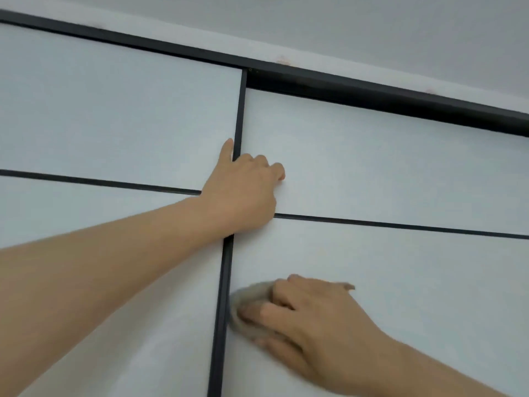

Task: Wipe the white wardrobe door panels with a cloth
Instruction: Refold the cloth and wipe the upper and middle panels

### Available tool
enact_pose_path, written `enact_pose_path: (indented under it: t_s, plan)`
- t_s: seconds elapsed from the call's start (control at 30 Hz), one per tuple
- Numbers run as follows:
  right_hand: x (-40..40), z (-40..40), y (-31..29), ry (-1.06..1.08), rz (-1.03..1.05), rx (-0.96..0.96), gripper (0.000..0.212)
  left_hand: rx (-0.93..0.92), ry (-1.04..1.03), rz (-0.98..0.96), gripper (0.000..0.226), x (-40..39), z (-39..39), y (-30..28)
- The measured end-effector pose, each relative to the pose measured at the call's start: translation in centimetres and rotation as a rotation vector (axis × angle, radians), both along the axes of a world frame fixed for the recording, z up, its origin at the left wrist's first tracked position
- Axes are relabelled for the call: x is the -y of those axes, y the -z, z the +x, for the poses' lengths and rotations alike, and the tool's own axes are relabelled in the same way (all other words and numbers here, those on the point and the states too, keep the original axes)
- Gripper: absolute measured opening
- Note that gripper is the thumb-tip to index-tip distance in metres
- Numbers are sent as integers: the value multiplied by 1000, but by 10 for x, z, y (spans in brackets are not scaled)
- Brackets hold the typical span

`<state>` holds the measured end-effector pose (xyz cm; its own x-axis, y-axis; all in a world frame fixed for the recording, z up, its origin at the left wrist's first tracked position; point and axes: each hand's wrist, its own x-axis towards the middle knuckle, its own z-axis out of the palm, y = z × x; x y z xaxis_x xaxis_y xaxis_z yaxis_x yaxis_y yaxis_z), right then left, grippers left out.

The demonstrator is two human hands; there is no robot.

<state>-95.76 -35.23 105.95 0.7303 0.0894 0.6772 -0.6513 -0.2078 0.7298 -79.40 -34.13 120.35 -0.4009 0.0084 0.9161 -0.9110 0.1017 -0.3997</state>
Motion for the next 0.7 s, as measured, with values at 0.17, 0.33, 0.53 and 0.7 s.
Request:
enact_pose_path:
  t_s: [0.17,0.33,0.53,0.7]
  plan:
    - [-4,-37,-84,-55,-15,512,33,33,57,20,47,-4,10,54]
    - [9,27,8,-98,48,422,42,40,109,0,53,-2,12,62]
    - [14,7,78,68,46,-52,13,53,12,-21,45,1,8,74]
    - [-8,-28,-45,-12,-138,470,25,58,-61,-50,54,1,4,80]
